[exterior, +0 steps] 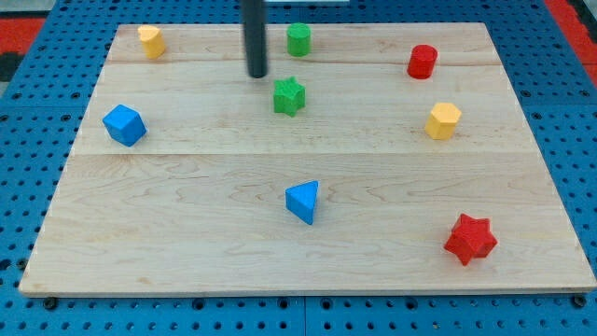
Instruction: Move the blue cube above the green star
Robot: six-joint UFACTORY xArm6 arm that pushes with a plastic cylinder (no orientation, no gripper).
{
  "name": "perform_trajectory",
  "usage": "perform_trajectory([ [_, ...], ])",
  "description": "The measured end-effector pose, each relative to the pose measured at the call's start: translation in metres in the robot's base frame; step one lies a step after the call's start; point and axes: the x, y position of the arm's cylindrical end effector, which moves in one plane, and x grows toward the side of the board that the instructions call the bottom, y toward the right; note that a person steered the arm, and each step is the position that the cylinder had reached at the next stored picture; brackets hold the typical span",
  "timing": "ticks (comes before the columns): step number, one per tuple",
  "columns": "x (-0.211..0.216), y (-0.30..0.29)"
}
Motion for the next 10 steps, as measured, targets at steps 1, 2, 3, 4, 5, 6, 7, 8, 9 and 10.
perform_trajectory([
  [1,0.024,-0.085],
  [2,0.071,-0.161],
  [3,0.111,-0.201],
  [4,0.14,-0.167],
  [5,0.086,-0.128],
  [6,0.017,-0.083],
  [7,-0.005,-0.097],
  [8,-0.005,-0.036],
  [9,-0.004,-0.006],
  [10,0.002,-0.026],
])
